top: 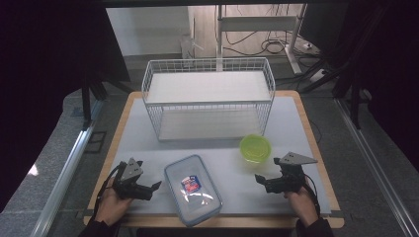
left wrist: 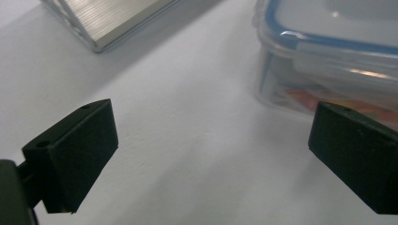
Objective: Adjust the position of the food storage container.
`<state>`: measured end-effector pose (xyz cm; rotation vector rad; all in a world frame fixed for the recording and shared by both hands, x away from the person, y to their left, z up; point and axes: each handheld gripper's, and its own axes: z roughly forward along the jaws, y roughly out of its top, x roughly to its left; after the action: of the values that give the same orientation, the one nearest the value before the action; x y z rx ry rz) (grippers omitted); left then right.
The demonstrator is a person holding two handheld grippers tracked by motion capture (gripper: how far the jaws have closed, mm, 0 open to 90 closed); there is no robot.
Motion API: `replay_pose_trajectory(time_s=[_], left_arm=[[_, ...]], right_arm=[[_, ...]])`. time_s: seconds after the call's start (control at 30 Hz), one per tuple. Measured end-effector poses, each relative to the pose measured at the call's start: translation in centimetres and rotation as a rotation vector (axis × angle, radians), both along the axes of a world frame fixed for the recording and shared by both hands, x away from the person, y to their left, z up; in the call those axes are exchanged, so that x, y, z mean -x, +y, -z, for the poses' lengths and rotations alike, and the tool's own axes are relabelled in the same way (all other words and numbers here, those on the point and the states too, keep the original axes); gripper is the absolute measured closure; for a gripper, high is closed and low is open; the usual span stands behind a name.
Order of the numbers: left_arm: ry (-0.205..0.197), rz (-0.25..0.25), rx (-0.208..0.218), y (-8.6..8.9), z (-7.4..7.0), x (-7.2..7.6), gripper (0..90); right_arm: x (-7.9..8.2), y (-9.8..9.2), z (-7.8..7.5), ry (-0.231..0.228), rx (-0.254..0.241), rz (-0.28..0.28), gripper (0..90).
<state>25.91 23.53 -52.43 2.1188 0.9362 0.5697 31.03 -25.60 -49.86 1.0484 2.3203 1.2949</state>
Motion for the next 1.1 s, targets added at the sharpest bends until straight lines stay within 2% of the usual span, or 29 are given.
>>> replay_pose_trajectory(time_s=[0.13,0.2,0.43,0.57,0.8,1.1], left_arm=[[0.012,0.005,-0.01,0.1,0.0,-0.1,2.0],[0.022,0.0,0.014,0.2,0.1,-0.2,2.3],[0.048,-0.008,0.025,0.4,0.3,-0.4,2.6],[0.048,-0.006,0.028,0.3,0.3,-0.4,2.6],[0.064,-0.01,0.036,0.4,0.3,-0.4,2.8],[0.072,-0.01,0.029,0.3,0.4,-0.4,2.9]], right_arm=[[-0.2,-0.6,0.2,0.024,-0.008,0.019,0.0],[-0.3,-0.6,0.2,0.027,-0.01,0.025,0.0],[-0.6,-0.3,0.6,0.037,0.029,0.038,0.0],[-0.7,-0.3,0.7,0.042,0.039,0.053,0.0],[-0.8,0.0,0.7,0.054,0.066,0.047,0.0],[-0.7,0.4,-0.4,0.022,0.082,0.047,0.0]])
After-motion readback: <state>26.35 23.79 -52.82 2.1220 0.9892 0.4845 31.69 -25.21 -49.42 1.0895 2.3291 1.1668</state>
